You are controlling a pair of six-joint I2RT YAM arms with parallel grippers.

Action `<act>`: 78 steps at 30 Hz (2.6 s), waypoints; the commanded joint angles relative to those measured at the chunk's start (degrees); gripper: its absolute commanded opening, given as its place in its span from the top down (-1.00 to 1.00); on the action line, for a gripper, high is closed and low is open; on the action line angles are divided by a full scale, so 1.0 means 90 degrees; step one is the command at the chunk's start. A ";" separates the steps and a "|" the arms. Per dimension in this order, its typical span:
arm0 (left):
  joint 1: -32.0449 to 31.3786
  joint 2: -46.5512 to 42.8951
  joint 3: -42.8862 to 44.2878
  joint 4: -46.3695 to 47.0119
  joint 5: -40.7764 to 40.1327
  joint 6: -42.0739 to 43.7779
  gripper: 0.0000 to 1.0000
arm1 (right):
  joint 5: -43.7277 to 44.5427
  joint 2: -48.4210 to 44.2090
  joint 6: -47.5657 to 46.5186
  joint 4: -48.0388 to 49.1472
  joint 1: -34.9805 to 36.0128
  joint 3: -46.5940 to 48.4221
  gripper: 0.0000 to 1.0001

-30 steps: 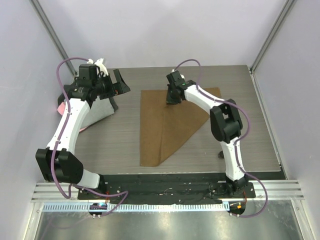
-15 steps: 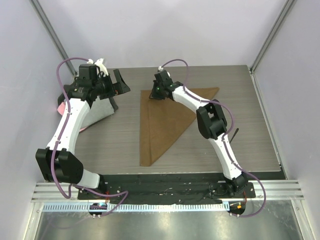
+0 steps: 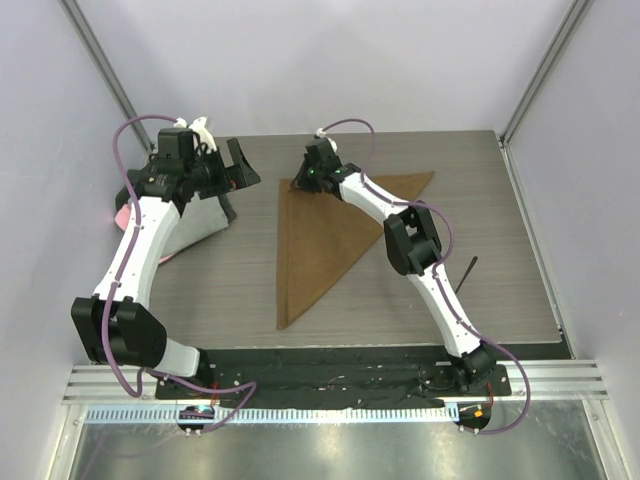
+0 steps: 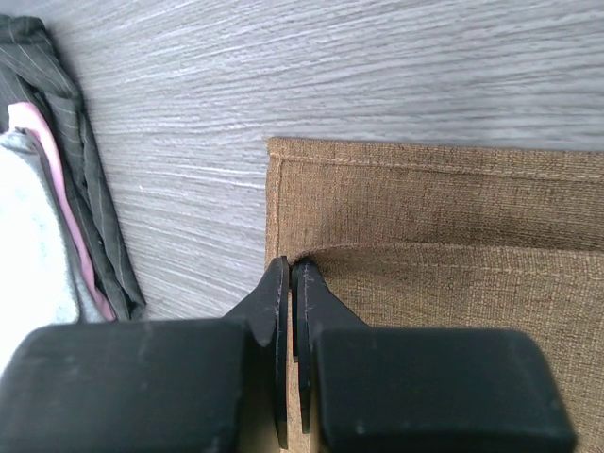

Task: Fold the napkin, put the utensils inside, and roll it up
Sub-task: Fold the napkin

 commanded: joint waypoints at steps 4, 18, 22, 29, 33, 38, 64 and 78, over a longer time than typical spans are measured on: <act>-0.0012 -0.0058 0.0054 0.0090 0.0024 0.0041 -1.00 | -0.0215 0.0103 0.0519 0.0718 0.0028 0.0364 0.98; -0.0012 -0.0038 0.0054 0.0100 0.0054 0.0031 -1.00 | -0.0420 0.0074 0.0792 0.0982 0.0038 0.0549 0.98; -0.0022 -0.0038 0.0054 0.0100 0.0063 0.0021 -0.99 | -0.0489 0.0074 0.0890 0.1118 0.0057 0.0569 0.98; -0.0012 -0.0028 0.0054 0.0090 0.0063 0.0021 -1.00 | -0.0586 0.0045 0.1027 0.1333 0.0096 0.0627 0.98; -0.0012 -0.0019 0.0054 0.0090 0.0073 0.0021 -1.00 | -0.0518 0.0084 0.1037 0.1343 0.0106 0.0754 0.98; -0.0012 -0.0038 0.0054 0.0090 0.0073 0.0021 -1.00 | -0.0547 0.0240 0.1114 0.1353 0.0097 0.0852 0.98; -0.0031 0.0177 -0.0043 0.0159 0.0064 -0.0056 -1.00 | -0.0684 -0.1112 -0.0583 0.1266 -0.0059 0.0161 -0.43; -0.1447 0.0011 -0.0619 0.0071 -0.0423 0.0265 -1.00 | 0.1101 -0.6659 -0.1561 -0.1750 -0.2295 -0.5755 -0.43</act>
